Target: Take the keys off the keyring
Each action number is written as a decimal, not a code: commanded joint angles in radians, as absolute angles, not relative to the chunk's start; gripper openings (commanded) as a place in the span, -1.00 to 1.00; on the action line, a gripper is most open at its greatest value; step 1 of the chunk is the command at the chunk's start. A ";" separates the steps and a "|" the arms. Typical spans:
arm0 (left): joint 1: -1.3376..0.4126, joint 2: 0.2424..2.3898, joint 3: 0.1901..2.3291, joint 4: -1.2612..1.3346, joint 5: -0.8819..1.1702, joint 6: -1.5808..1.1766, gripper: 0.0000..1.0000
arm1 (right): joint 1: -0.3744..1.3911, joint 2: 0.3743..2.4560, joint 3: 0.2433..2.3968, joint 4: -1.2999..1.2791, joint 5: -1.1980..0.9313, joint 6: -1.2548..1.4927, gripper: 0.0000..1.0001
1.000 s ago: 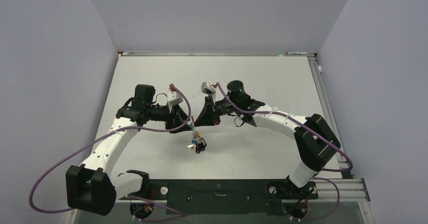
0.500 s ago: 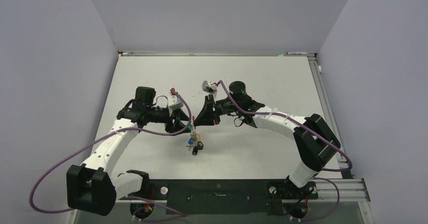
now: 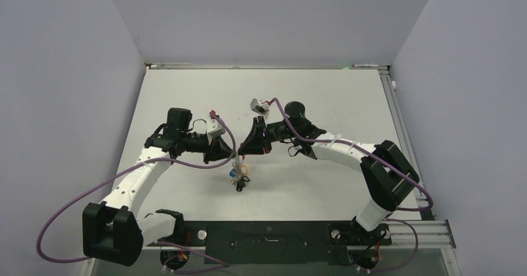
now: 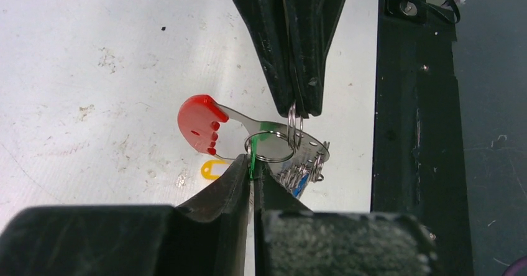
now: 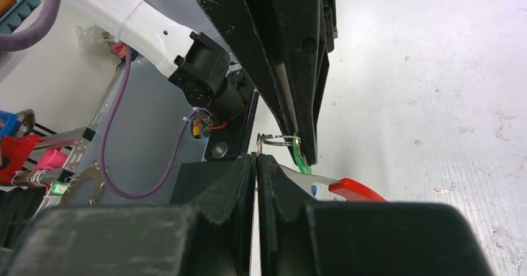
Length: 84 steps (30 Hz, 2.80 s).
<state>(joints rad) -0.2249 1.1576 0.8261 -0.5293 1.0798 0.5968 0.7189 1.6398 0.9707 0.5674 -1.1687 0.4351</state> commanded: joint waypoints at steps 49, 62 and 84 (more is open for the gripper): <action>0.056 1.170 0.917 -0.600 0.946 0.520 -1.00 | 0.563 1.568 0.764 1.099 -0.950 0.722 -0.89; 0.125 1.437 1.018 -0.506 0.224 0.412 -1.00 | 0.488 1.496 0.759 0.943 -0.968 0.602 -0.89; 0.251 1.922 1.257 -0.748 0.315 0.477 -0.60 | 0.489 1.512 0.757 0.932 -0.973 0.585 -0.89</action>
